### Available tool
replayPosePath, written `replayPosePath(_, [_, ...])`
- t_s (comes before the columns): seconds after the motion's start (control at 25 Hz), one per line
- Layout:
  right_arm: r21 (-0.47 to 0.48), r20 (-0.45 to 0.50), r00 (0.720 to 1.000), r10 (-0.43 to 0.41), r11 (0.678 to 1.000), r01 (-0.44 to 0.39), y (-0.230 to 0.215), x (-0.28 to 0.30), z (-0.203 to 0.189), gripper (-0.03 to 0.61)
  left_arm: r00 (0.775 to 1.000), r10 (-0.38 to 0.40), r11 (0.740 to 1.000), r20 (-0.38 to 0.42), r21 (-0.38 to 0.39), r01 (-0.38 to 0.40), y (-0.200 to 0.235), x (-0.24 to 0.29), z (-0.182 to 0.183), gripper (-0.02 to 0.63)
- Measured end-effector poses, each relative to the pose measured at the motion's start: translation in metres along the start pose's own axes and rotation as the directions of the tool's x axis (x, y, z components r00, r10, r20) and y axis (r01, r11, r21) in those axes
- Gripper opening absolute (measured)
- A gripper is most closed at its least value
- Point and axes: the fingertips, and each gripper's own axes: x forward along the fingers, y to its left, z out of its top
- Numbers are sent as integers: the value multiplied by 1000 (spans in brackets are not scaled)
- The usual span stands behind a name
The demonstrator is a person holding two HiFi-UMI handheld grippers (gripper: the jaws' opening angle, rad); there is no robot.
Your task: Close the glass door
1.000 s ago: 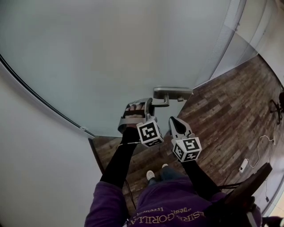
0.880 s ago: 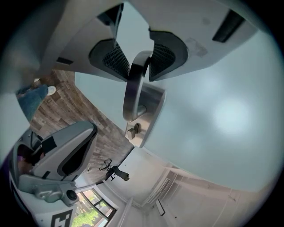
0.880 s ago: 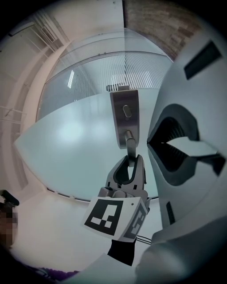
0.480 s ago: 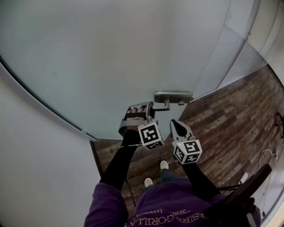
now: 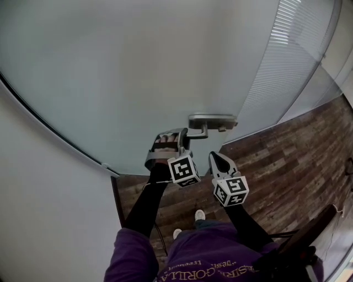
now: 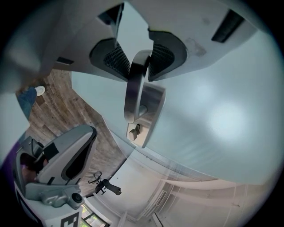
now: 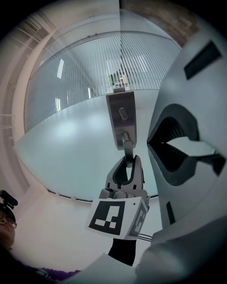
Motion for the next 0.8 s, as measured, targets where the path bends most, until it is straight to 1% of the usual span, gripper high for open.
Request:
replayPosePath(0.24, [-27,18,998,61,998,-60,-4,-13,-7,-9,998,39,999,-50,-15,-40,-4,-3,1,126])
replayPosePath(0.36, [-34,29,997,72,997,-71,-11,-17,-15,-9,996,55,998,-72,-21,-56,-9,3,2,126])
replayPosePath(0.48, [-31,38,996,76,997,-75,-12,-10,-6,-9,995,53,998,-88,-27,-55,4,11,-1,126])
replayPosePath(0.56, [-15,28,997,75,997,-75,-16,5,6,-9,995,38,999,-97,-33,-41,21,24,-5,126])
replayPosePath(0.72, [16,-8,998,54,998,-54,-45,70,24,-9,995,-4,999,-101,-48,-1,60,90,-18,126])
replayPosePath(0.8, [24,-14,999,43,999,-43,-52,87,29,-9,996,-13,999,-92,-50,9,71,106,-19,126])
